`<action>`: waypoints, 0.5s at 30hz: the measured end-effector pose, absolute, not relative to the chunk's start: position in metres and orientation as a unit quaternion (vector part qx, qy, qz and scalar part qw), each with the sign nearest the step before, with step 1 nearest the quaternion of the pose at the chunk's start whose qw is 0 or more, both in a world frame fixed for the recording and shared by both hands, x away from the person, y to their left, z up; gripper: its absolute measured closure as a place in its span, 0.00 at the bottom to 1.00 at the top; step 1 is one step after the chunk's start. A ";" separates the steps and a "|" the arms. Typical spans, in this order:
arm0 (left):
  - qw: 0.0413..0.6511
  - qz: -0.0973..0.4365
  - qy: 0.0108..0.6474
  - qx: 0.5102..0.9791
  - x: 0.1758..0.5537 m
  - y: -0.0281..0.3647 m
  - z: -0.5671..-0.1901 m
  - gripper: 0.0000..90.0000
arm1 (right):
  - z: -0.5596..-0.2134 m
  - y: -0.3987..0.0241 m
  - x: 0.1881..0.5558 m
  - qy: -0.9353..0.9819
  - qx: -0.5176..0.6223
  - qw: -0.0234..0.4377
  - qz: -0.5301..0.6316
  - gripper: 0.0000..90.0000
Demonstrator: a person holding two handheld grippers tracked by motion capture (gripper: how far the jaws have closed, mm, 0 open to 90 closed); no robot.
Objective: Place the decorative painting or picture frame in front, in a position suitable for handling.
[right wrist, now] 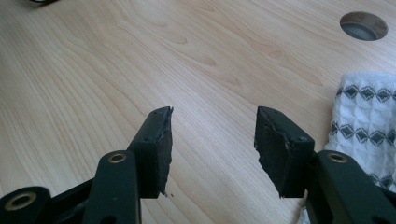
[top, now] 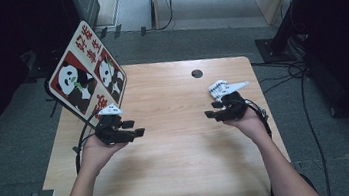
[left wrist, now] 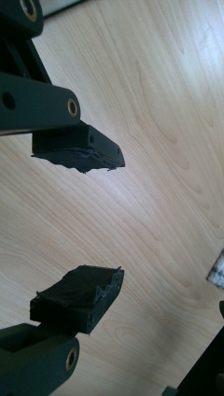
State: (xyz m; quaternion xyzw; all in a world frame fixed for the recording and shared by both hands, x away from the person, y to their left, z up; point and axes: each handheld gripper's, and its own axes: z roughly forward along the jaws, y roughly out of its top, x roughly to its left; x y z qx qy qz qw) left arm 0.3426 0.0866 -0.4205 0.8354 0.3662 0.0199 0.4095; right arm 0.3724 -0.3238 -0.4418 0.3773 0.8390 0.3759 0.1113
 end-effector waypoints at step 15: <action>0.422 0.038 0.385 0.820 0.327 0.118 -0.407 0.45 | -0.446 -0.308 0.383 0.857 0.358 0.102 0.355 0.52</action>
